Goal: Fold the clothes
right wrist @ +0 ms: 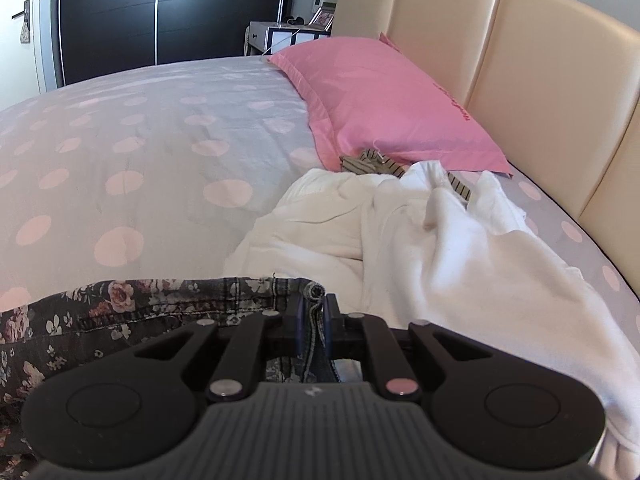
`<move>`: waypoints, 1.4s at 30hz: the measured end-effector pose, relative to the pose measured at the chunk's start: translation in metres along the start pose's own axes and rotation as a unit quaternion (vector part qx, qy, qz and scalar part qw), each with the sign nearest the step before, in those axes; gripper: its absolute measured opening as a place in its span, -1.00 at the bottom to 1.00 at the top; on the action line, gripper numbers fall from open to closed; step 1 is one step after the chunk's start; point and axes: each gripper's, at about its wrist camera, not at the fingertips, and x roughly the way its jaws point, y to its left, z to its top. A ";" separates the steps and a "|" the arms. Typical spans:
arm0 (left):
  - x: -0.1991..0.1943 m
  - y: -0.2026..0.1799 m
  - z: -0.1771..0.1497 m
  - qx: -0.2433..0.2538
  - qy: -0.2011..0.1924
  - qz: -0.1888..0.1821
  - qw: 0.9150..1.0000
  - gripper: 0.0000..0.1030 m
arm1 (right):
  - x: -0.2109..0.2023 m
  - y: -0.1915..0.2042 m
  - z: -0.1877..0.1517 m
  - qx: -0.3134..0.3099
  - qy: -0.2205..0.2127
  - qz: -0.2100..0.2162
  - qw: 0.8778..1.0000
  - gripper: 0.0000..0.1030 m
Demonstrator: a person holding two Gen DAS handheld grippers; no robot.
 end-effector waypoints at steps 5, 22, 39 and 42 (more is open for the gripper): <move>-0.032 0.031 0.029 -0.058 -0.036 0.023 0.997 -1.00 | -0.018 -0.002 0.007 0.017 -0.023 -0.011 1.000 -0.80; 0.055 -0.012 0.109 0.058 0.012 0.108 0.992 -1.00 | 0.048 0.037 0.026 0.008 -0.011 -0.023 1.000 -0.81; 0.069 0.016 0.070 0.046 0.038 0.110 0.992 -0.46 | 0.056 0.035 0.005 -0.003 0.010 0.005 1.000 -0.40; 0.048 0.035 0.053 0.027 0.045 0.109 0.993 -0.39 | 0.033 0.023 -0.003 0.004 0.010 0.024 1.000 -0.35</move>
